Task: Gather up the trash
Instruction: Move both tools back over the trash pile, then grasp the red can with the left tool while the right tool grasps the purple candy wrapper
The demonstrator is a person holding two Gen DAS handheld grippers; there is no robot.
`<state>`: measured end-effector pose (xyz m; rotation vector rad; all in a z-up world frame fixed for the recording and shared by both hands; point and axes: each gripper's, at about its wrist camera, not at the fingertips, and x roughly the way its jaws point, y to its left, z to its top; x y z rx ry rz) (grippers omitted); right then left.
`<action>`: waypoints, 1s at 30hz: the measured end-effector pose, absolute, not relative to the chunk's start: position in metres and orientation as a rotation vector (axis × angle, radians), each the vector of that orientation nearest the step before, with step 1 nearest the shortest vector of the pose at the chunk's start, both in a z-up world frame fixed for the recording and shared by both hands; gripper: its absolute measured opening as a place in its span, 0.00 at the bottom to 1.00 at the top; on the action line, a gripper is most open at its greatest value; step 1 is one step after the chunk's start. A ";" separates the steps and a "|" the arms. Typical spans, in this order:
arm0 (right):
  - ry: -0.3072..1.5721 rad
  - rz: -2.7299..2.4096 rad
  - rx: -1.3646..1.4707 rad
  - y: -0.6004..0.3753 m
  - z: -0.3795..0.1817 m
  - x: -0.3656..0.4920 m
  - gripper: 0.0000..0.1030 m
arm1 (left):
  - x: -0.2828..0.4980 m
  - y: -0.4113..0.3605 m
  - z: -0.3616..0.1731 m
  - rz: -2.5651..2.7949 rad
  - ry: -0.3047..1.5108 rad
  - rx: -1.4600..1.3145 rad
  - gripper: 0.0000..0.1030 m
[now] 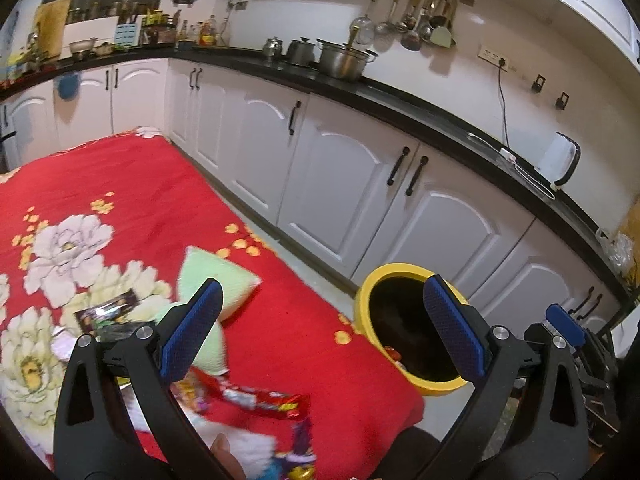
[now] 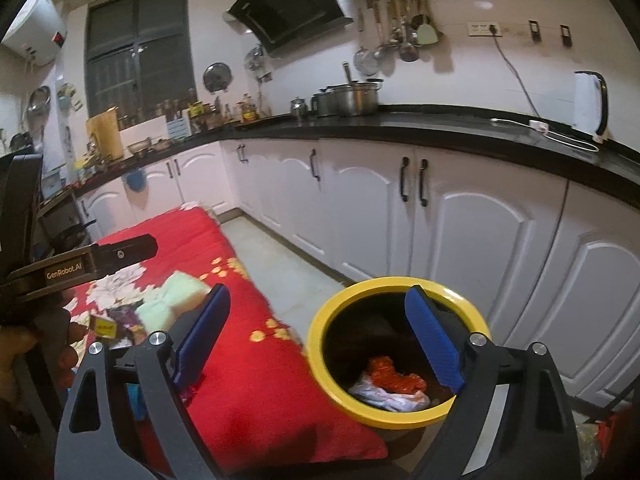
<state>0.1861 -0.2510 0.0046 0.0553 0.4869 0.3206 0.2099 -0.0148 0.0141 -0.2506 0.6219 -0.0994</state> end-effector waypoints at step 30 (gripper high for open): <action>0.735 0.558 -0.039 -0.133 -0.054 0.178 0.83 | 0.138 0.153 -0.028 0.189 0.693 -0.393 0.90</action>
